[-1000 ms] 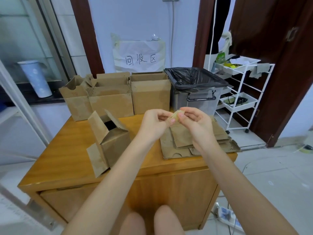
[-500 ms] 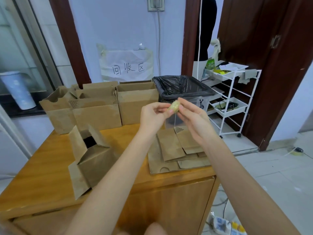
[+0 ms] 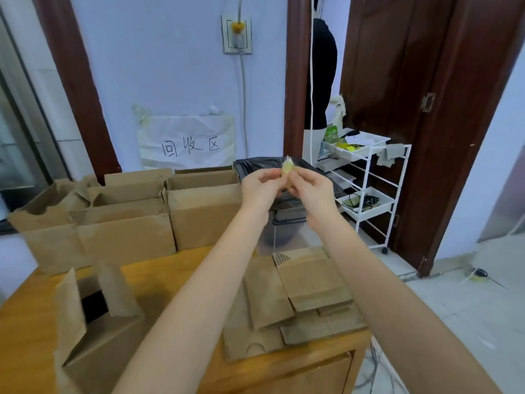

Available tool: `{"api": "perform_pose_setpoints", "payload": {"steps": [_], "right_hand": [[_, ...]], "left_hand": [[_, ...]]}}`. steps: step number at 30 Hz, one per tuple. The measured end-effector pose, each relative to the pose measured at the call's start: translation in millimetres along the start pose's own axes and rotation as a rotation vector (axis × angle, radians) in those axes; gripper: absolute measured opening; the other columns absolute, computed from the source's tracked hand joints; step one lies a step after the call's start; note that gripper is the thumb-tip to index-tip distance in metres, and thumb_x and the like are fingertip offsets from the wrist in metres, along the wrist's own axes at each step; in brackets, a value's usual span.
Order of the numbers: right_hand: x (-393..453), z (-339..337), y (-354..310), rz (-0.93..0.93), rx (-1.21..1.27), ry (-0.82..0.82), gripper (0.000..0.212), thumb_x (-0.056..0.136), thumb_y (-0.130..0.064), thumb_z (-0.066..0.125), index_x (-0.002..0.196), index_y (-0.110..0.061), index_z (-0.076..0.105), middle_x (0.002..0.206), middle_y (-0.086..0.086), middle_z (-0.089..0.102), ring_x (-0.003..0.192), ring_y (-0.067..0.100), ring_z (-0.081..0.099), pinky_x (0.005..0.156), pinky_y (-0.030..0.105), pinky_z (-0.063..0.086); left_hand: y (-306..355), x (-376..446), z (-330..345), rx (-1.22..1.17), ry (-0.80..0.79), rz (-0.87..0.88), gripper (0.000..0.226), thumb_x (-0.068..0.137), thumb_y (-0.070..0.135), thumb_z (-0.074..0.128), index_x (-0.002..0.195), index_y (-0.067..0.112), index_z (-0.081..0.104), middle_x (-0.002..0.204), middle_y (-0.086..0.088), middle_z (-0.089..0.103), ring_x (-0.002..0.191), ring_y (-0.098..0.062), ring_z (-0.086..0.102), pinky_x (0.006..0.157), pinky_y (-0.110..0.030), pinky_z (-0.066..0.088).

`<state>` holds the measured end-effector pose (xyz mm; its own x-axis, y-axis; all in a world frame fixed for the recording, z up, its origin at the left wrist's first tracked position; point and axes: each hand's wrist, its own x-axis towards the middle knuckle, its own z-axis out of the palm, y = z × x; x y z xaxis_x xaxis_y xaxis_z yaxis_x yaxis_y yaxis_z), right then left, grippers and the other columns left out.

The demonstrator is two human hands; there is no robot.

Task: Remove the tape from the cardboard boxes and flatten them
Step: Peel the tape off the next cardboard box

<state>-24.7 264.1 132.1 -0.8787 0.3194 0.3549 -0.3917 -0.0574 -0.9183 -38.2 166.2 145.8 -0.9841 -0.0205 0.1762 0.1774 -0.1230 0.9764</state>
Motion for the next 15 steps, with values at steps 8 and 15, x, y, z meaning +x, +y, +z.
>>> {"api": "perform_pose_setpoints", "payload": {"steps": [8, 15], "right_hand": [[85, 1, 9, 0.107, -0.308, -0.062, 0.026, 0.100, -0.005, 0.043, 0.100, 0.001, 0.068, 0.092, 0.010, 0.063, 0.090, 0.019, 0.060, 0.077, 0.025, 0.053], [138, -11, 31, 0.167, -0.628, -0.059, 0.009, 0.090, -0.015, 0.064, 0.087, -0.008, 0.069, 0.091, 0.009, 0.062, 0.089, 0.022, 0.059, 0.091, 0.042, 0.053]], "left_hand": [[8, 81, 18, 0.227, -0.094, 0.038, 0.021, 0.075, 0.007, 0.079, 0.078, 0.016, 0.060, 0.090, -0.005, 0.065, 0.089, -0.019, 0.064, 0.080, -0.025, 0.054], [-10, 138, 31, 0.455, -0.155, 0.008, 0.012, 0.075, 0.002, 0.079, 0.079, 0.008, 0.068, 0.097, -0.014, 0.068, 0.079, -0.020, 0.066, 0.078, -0.029, 0.058]]}}
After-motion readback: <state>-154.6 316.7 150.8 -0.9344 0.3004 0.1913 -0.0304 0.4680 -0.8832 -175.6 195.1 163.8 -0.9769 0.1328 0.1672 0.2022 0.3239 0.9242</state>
